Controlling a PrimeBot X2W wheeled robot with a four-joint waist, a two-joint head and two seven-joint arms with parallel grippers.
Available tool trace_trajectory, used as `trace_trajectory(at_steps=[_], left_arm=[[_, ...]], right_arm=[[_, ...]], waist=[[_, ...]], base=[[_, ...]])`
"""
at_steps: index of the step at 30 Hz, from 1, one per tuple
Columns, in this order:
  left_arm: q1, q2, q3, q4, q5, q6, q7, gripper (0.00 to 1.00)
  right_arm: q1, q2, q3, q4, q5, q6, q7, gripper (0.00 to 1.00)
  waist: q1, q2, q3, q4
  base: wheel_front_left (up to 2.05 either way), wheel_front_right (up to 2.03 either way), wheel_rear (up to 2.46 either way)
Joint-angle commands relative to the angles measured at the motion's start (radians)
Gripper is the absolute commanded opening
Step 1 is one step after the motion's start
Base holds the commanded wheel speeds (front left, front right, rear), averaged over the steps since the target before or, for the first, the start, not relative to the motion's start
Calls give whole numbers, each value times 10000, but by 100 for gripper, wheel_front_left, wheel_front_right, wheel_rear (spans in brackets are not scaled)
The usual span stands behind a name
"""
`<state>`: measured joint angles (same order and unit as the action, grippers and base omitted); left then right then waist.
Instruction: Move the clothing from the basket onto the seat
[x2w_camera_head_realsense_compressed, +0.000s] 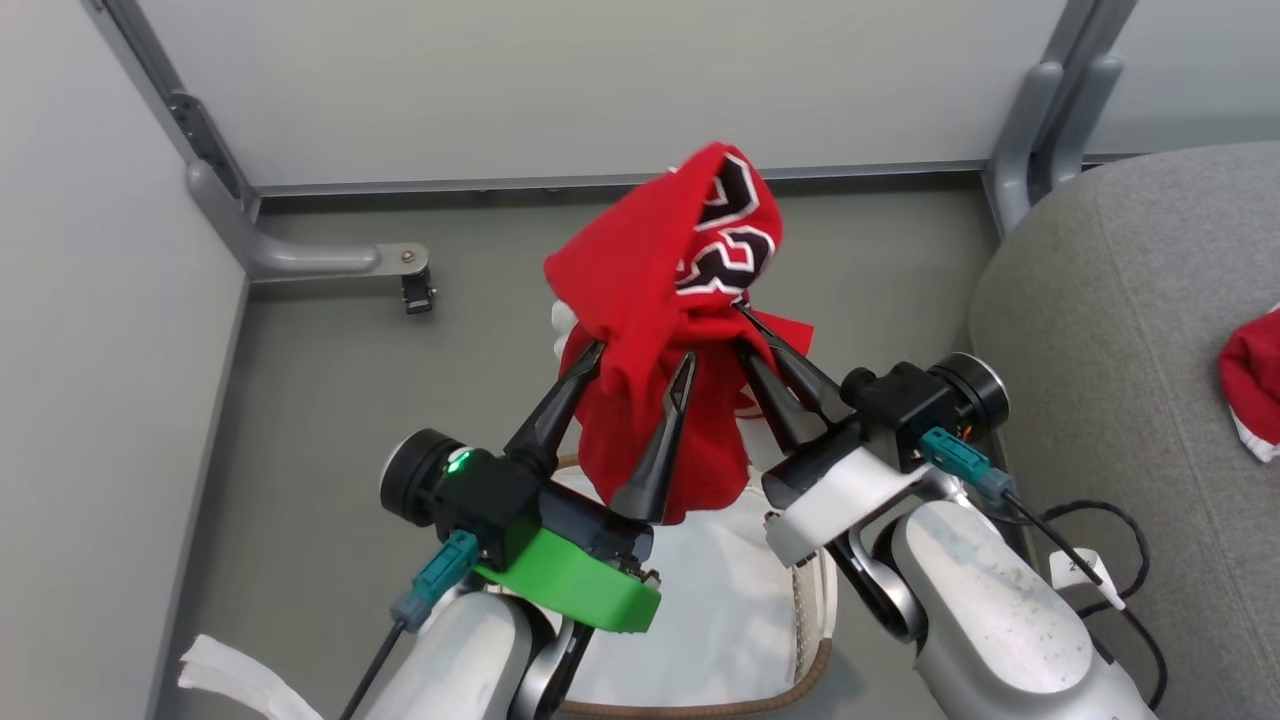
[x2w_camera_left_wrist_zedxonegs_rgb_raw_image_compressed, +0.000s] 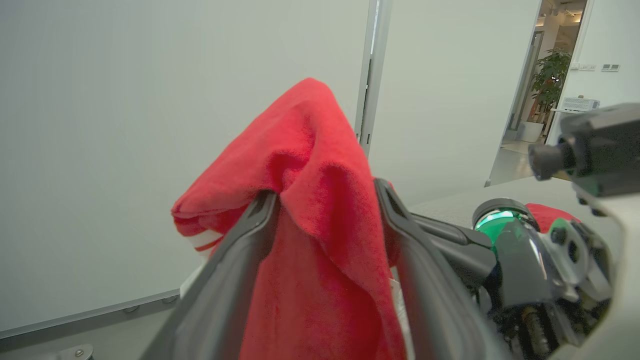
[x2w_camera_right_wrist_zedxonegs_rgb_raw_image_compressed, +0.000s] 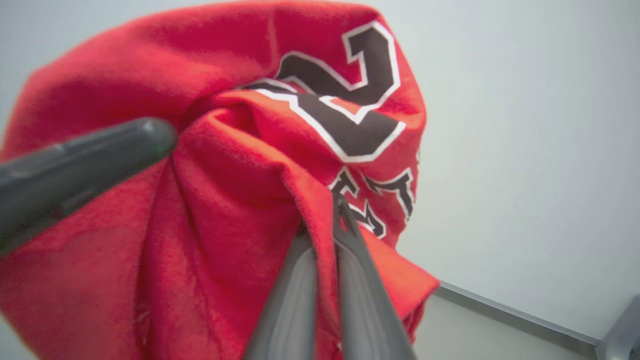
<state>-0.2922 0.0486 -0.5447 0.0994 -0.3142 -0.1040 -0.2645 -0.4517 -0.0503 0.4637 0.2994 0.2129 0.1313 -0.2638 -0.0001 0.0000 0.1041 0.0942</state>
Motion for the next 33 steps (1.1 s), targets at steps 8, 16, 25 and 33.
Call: trace_trajectory(at_steps=[8,16,25,33], left_arm=[[-43,45,347,138,288,-4,3,100],[-209,45,591,454,554,-104,3,100],[-320,53,799,814,930,-212,3,100],[-432,58,816,1126,1136,-264,3,100]], right_arm=[[502,-32,-917,-1283,-86,-11,-12,0],[692,-26,-1509,-1964,104,-11,-12,0],[993,-23,-2057,-2334,424,-11,-12,0],[1192,-26,-2450,-2516,667,-11,-12,0]], waist=[[1,0,331,-1873],[1,0,682,-3653],[1,0,1026,-5408],[1,0,1335,-6283]], base=[[0,0,0],[0,0,0],[0,0,0],[0,0,0]])
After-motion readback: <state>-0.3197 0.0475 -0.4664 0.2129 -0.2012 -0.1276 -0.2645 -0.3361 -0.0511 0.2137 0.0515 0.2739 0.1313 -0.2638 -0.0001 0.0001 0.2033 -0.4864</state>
